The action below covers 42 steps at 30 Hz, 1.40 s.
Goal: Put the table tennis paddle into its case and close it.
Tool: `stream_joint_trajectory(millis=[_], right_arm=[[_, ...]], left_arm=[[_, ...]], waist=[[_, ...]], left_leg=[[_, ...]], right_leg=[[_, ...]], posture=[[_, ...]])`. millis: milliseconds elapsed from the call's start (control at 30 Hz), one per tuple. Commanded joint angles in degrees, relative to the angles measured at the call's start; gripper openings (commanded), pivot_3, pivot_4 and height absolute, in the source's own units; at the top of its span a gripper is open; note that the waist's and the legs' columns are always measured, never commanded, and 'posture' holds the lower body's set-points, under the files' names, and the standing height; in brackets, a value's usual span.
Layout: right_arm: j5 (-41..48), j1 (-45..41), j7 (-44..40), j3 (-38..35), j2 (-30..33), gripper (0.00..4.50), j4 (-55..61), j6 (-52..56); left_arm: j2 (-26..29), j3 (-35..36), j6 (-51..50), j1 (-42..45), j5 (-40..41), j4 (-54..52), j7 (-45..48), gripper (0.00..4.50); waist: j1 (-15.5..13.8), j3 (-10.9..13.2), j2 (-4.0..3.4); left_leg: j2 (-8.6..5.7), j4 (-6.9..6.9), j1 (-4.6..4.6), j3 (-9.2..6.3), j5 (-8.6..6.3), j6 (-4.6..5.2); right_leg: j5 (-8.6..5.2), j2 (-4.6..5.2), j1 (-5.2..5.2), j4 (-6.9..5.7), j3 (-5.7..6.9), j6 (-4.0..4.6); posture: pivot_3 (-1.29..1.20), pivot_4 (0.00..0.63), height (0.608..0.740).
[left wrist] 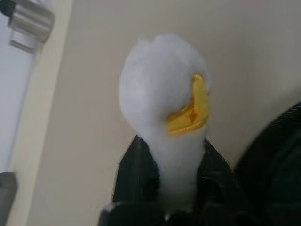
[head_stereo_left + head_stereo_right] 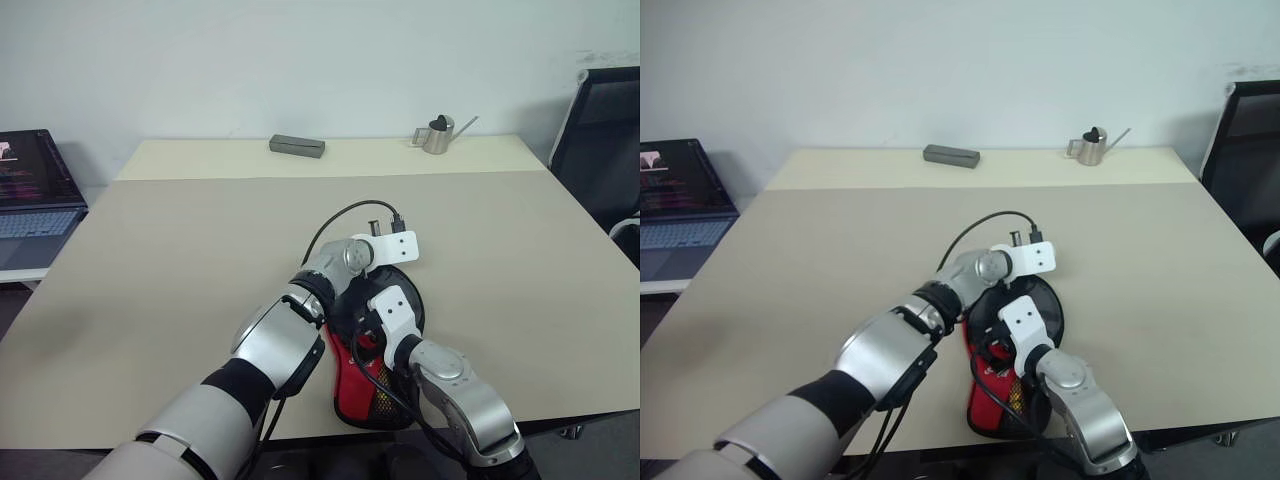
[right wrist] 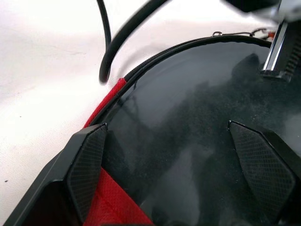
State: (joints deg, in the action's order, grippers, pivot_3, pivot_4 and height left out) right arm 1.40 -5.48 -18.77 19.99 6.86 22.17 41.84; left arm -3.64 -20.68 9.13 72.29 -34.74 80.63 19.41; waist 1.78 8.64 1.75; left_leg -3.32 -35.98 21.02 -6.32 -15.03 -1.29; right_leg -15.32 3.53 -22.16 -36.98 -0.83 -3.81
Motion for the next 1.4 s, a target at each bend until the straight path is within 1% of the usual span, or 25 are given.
stream_joint_trajectory(millis=[33,67,167,300,467,600,833,967,1033,1133,1233,1300,1400], right_arm=[[0.8,3.1,-1.0,3.0,0.7,4.5,-6.6,4.8],[0.8,3.0,-1.0,3.0,0.7,4.5,-6.7,4.7],[0.9,2.4,-1.1,2.8,0.5,4.5,-7.3,4.6],[1.2,1.3,-1.5,2.7,0.3,4.5,-8.2,4.2],[1.4,-1.0,-2.3,1.8,0.1,4.5,-10.3,3.3],[1.7,-2.5,-3.1,1.1,0.2,4.5,-11.9,2.5],[3.7,-6.3,-5.8,-1.9,1.2,4.5,-13.8,0.6],[5.8,-7.6,-8.5,-3.7,2.8,4.5,-12.4,-0.1],[6.9,-8.0,-10.0,-4.3,3.7,4.5,-11.4,-0.2],[10.5,-9.3,-14.2,-7.3,7.1,4.5,-7.6,0.0],[13.8,-10.6,-17.3,-10.2,10.7,4.5,-4.9,0.9],[16.2,-11.8,-19.3,-12.2,13.2,4.5,-3.0,2.1],[19.9,-13.6,-21.4,-15.1,16.5,4.5,-0.6,4.2]], left_arm=[[0.2,-0.3,0.4,0.5,0.1,-1.0,0.8,2.23],[0.4,-0.5,0.5,0.4,0.0,-1.0,1.0,2.66],[1.2,-0.7,1.1,0.1,-0.2,-1.0,1.5,3.68],[2.9,0.0,1.8,0.4,0.5,-1.2,2.2,3.68],[7.3,2.4,3.2,1.6,2.9,-1.7,2.9,3.68],[11.7,6.3,4.3,1.8,7.0,-2.4,5.2,3.68],[20.8,14.6,8.3,0.2,16.6,-5.3,13.2,3.68],[25.6,18.4,8.3,-4.2,21.5,-8.0,16.9,3.68],[26.8,20.3,7.4,-6.4,24.4,-10.1,19.7,3.68],[28.3,23.9,4.4,-12.9,31.1,-17.2,27.3,3.68],[28.8,24.5,0.0,-20.3,36.0,-28.4,34.7,3.68],[29.1,24.2,-4.1,-25.4,38.1,-36.4,36.7,3.68],[29.4,24.5,-10.9,-31.4,41.4,-47.4,37.2,3.68]], waist=[[0.0,0.0,0.0],[0.0,-0.1,0.02],[0.0,-0.2,0.03],[0.1,-0.3,0.05],[0.6,-0.3,0.05],[0.7,-0.3,0.05],[0.7,-0.2,0.07],[0.6,-0.2,0.05],[0.6,-0.2,0.05],[0.2,-0.2,0.03],[-0.1,-0.1,0.01],[-0.1,0.0,-0.1],[0.0,0.1,-0.21]], left_leg=[[0.0,-0.01,0.0,0.0,0.0,0.0],[0.0,-0.01,-0.03,0.01,-0.01,0.01],[0.01,0.0,-0.1,0.0,-0.01,0.02],[0.01,-0.04,-0.15,0.01,-0.02,0.02],[0.02,-0.06,-0.23,0.04,-0.02,0.02],[0.07,-0.1,-0.25,-0.01,0.0,0.0],[0.13,-0.16,-0.23,-0.01,0.02,-0.02],[0.13,-0.16,-0.22,-0.03,0.02,-0.01],[0.12,-0.16,-0.21,-0.03,0.01,-0.01],[0.11,-0.17,-0.11,-0.03,0.01,-0.01],[0.09,-0.2,0.04,-0.07,0.01,-0.01],[0.08,-0.24,0.17,-0.08,0.01,-0.01],[0.06,-0.26,0.27,-0.07,0.0,0.01]], right_leg=[[0.0,0.0,0.0,0.0,0.0,0.0],[0.0,0.0,0.03,0.0,0.0,0.0],[-0.03,0.0,0.08,0.0,0.0,-0.04],[-0.03,-0.01,0.13,-0.04,-0.01,-0.05],[-0.03,-0.09,0.12,-0.17,-0.03,-0.05],[-0.01,-0.14,0.1,-0.29,0.0,-0.02],[0.12,-0.13,0.08,-0.3,0.0,0.17],[0.19,-0.13,0.07,-0.3,-0.01,0.3],[0.25,-0.13,0.05,-0.29,-0.03,0.4],[0.29,-0.1,-0.02,-0.29,-0.03,0.46],[0.29,-0.07,-0.09,-0.24,0.0,0.48],[0.29,-0.04,-0.16,-0.19,-0.02,0.5],[0.29,-0.01,-0.22,-0.15,-0.06,0.51]], posture=[[0.0,0.15,0.74],[0.0,0.15,0.74],[0.0,0.15,0.74],[0.0,0.15,0.74],[0.0,0.15,0.74],[0.0,0.15,0.74],[0.0,0.15,0.74],[0.0,0.15,0.74],[0.0,0.15,0.74],[0.0,0.15,0.74],[0.0,0.15,0.74],[0.0,0.15,0.74],[0.0,0.15,0.74]])
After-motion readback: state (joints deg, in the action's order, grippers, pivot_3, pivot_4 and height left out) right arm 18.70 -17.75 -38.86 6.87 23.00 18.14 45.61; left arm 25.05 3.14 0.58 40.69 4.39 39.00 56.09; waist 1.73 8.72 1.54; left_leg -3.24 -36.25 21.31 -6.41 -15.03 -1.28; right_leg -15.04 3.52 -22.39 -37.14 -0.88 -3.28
